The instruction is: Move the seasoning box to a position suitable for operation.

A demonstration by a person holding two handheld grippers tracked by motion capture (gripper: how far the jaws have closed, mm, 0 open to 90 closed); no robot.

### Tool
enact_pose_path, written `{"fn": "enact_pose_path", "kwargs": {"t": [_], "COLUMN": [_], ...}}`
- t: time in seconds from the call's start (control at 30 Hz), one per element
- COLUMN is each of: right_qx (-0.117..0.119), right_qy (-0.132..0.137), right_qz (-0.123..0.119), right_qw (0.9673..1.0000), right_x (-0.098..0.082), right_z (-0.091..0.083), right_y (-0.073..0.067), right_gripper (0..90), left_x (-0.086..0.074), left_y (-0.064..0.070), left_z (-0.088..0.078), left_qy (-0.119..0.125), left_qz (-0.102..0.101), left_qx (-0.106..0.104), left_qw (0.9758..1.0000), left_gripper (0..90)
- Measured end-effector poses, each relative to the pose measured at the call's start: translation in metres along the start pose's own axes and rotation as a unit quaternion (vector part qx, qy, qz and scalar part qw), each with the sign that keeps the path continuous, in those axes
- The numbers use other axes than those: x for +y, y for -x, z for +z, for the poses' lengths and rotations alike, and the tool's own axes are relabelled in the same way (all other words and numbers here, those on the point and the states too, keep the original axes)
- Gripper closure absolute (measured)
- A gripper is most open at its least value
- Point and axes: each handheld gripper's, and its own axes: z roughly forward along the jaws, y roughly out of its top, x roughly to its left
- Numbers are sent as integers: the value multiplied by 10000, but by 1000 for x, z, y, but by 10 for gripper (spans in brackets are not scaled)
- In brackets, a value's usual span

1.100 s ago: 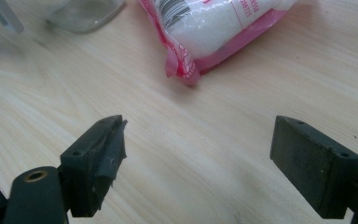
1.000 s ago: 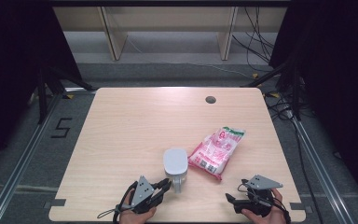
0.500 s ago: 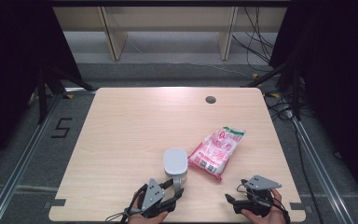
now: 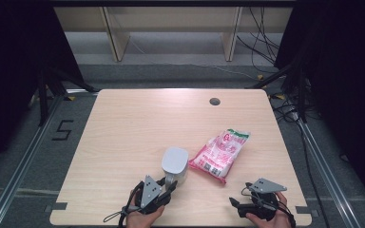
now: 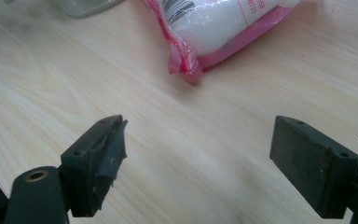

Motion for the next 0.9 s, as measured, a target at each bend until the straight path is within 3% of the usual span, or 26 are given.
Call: {"fn": "enact_pose_path", "kwargs": {"t": [0.1, 0.13, 0.17, 0.2, 0.23, 0.33, 0.37, 0.43, 0.53, 0.6, 0.63, 0.77, 0.8, 0.9], "right_qx": [10, 15, 2, -35, -37, 9, 9, -9, -8, 102, 77, 2, 106, 129], "right_qy": [37, 35, 17, 25, -3, 26, 26, 6, 8, -23, -37, 10, -54, -11], "right_qz": [-18, -32, -5, 59, 26, -72, -72, -93, -94, -76, -67, -75, -118, -180], "right_qw": [10000, 10000, 10000, 10000, 10000, 10000, 10000, 10000, 10000, 9999, 9999, 10000, 9999, 9998], "right_x": [0, 0, 0, 0, 0, 0, 0, 0, 0, 1, 1, 0, 0, 0], "right_z": [0, 0, 0, 0, 0, 1, 1, 0, 0, 1, 0, 0, 1, 2], "right_y": [0, 0, 0, -1, -1, 0, 0, 0, 0, 0, 0, 0, 1, 2], "right_gripper": [188, 188, 188, 188, 188, 188, 188, 188, 188, 188, 188, 188, 188, 188], "left_x": [-2, -2, -2, -2, -3, -4, -4, -5, -5, -6, -6, -10, -11, -11], "left_y": [-7, -11, -13, -17, -17, -29, -29, -30, -33, -31, -32, -36, -38, -39], "left_z": [-1, -1, -1, -1, 0, 1, 1, 1, 1, 2, 2, 6, 6, 7], "left_qy": [6, -4, -48, -74, -38, -14, -14, -38, -91, -61, -97, -117, -138, -135], "left_qz": [-99, -15, -94, -44, -239, -222, -222, -432, -286, -439, -323, -435, -477, -483], "left_qx": [149, 196, 257, 289, 344, 409, 409, 554, 647, 744, 802, 951, 1011, 1075], "left_qw": [9998, 9998, 9996, 9995, 9991, 9989, 9989, 9975, 9975, 9962, 9962, 9944, 9936, 9929], "left_gripper": [668, 668, 669, 670, 671, 671, 671, 672, 674, 675, 675, 680, 686, 693]}}
